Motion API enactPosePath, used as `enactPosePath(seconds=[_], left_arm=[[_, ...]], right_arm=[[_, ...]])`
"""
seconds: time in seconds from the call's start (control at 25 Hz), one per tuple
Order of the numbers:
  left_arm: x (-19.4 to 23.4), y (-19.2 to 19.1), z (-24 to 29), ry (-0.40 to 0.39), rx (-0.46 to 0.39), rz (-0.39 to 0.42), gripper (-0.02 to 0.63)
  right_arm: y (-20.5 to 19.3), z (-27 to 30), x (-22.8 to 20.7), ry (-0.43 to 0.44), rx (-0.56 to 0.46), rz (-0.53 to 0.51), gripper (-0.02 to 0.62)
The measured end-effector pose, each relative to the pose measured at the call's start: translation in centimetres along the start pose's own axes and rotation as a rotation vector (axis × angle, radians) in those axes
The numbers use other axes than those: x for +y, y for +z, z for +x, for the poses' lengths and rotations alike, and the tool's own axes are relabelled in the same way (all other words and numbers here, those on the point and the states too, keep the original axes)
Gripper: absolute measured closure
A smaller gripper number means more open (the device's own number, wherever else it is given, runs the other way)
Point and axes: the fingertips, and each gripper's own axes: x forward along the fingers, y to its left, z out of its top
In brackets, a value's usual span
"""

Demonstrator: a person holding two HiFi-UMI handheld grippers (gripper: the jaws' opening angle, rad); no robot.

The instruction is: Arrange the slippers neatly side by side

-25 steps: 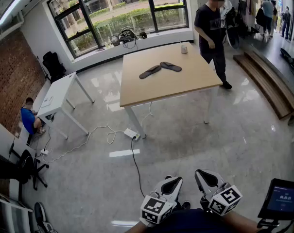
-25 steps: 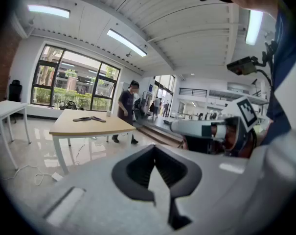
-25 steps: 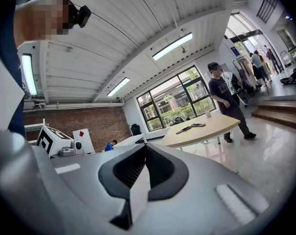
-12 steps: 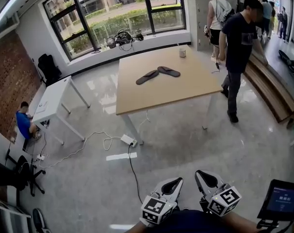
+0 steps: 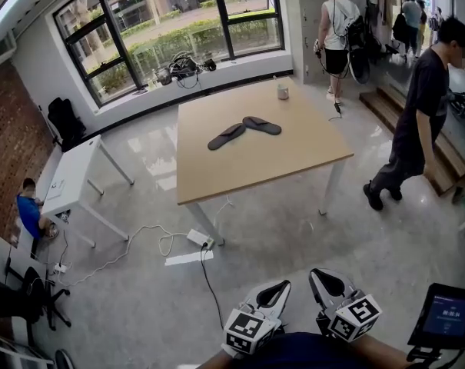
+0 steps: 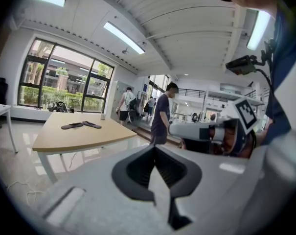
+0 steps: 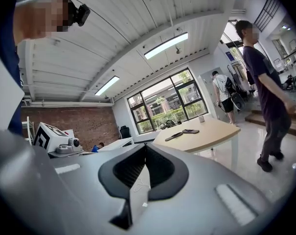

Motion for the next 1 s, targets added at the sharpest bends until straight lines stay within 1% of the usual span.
enactPosePath(seconds=[0.24,0.4,0.56,0.68,1.0], left_arm=[[4.4,1.1,0.3,0.004,-0.009,-0.023,0.601],[7.7,1.9,0.4,0.019,-0.015,-0.051,0.601],[10.7,1.1,2.2,0.029,-0.014,-0.055,0.601],[11.7,1.2,2.6,0.028,-0.011,-0.066,0.601],[12.6,1.8,1.7,0.03,0.014,-0.084,0.601]], right_arm=[[0.3,4.6,0.4,0.01,0.023,-0.004,0.584],[0.0,7.9,0.7,0.019,0.036,-0.008,0.584],[-0.4,11.0,-0.7,0.029,0.047,-0.015,0.584],[-0.5,12.1,-1.0,0.03,0.054,-0.005,0.584],[0.1,13.1,-0.1,0.025,0.058,0.008,0.584]])
